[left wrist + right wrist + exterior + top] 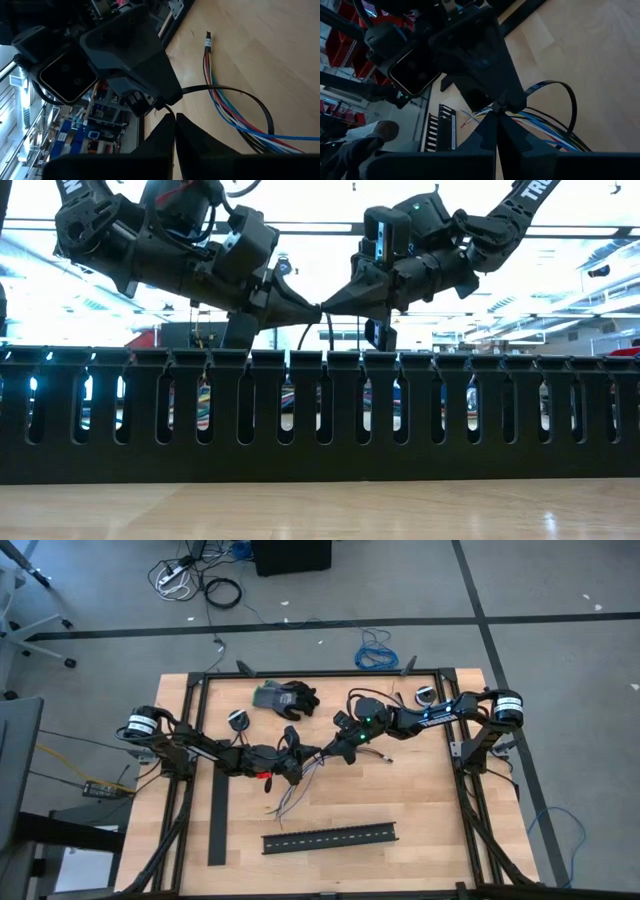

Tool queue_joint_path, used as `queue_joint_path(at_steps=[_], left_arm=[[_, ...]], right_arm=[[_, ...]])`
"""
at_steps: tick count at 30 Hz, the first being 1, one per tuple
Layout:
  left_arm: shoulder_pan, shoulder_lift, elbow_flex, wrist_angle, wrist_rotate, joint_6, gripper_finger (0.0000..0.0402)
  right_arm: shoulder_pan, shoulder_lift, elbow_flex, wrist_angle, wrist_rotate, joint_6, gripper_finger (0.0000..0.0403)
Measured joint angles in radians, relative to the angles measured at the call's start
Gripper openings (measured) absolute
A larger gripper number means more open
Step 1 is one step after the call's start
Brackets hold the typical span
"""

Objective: Ziptie cables
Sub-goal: Wrap the cables together using the black zip tie

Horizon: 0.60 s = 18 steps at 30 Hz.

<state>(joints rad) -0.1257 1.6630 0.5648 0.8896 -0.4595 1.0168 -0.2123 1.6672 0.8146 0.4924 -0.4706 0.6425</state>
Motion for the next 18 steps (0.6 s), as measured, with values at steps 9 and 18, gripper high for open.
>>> queue_joint_path(at_steps=[9,18], left_arm=[[0.0,0.0,0.0,-0.003,0.004,-0.029,0.0],[-0.002,0.0,0.0,-0.003,0.009,-0.032,0.0]], right_arm=[[0.001,0.0,0.0,-0.01,0.0,-0.054,0.0005],[0.0,0.0,0.0,-0.081,0.011,-0.103,0.0085]])
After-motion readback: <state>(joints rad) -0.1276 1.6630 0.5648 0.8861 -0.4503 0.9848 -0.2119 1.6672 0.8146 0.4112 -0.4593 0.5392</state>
